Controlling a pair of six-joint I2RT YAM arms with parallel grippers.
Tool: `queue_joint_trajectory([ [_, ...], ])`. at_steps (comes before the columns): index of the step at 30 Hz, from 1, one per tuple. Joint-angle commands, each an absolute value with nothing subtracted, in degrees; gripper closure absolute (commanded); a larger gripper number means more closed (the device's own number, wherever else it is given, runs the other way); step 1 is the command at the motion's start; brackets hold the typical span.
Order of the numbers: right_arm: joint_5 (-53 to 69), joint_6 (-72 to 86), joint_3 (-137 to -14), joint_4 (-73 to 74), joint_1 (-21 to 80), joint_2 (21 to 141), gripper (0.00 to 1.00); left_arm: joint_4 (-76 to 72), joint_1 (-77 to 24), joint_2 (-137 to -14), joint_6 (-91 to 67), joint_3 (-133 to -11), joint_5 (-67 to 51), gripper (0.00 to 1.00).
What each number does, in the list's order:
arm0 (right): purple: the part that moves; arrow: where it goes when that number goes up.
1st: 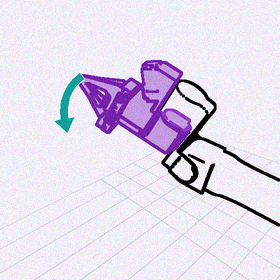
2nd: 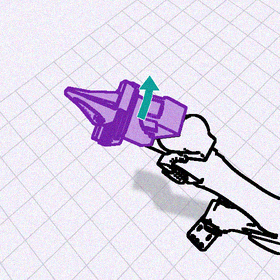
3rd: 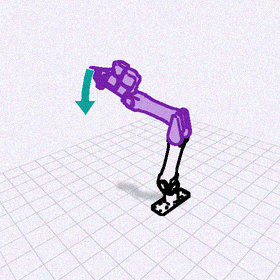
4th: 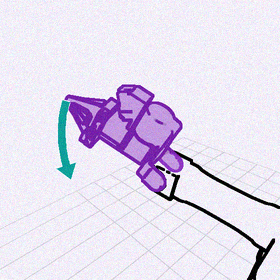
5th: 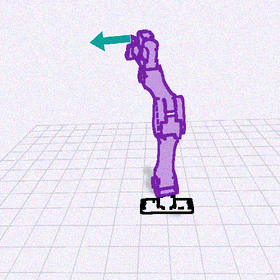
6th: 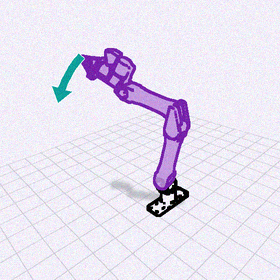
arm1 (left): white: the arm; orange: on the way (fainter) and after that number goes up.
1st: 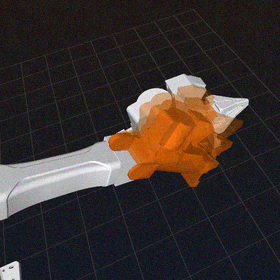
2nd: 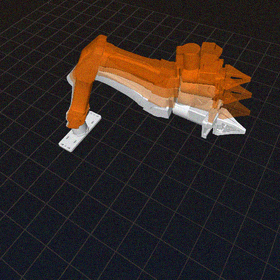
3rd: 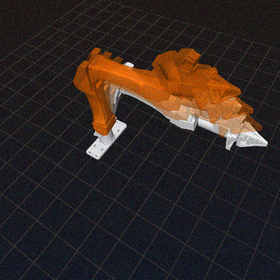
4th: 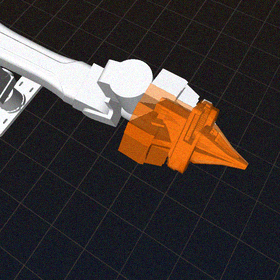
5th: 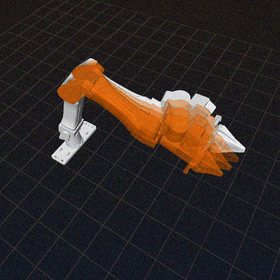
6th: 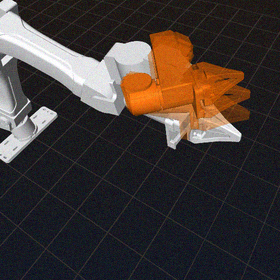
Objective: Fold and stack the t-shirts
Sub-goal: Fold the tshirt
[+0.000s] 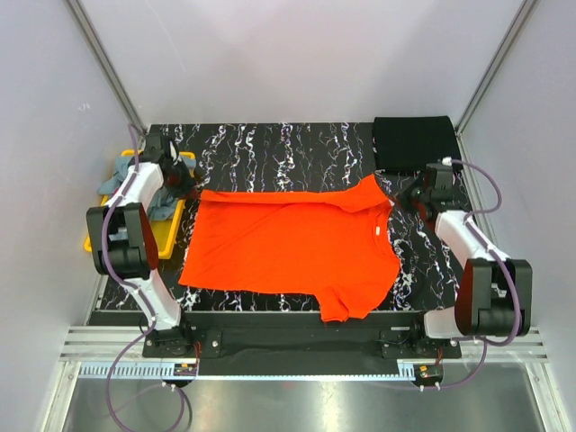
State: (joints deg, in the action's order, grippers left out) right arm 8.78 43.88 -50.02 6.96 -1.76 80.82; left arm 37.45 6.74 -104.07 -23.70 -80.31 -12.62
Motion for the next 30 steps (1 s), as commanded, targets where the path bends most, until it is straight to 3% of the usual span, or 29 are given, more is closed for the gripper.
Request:
queue_joint_trajectory([
  [1,3.6,42.2,-45.8,7.9,-1.8,77.2,1.00,37.6,5.3,-99.7,-22.5,-78.0,-9.6,1.00],
  [17,7.0,41.0,-39.6,8.2,-1.8,75.0,1.00,39.7,1.5,-99.4,-23.4,-74.4,5.8,1.00],
  [30,7.4,41.7,-35.8,9.7,-1.7,71.4,1.00,40.6,1.0,-100.8,-23.6,-74.8,5.6,1.00],
])
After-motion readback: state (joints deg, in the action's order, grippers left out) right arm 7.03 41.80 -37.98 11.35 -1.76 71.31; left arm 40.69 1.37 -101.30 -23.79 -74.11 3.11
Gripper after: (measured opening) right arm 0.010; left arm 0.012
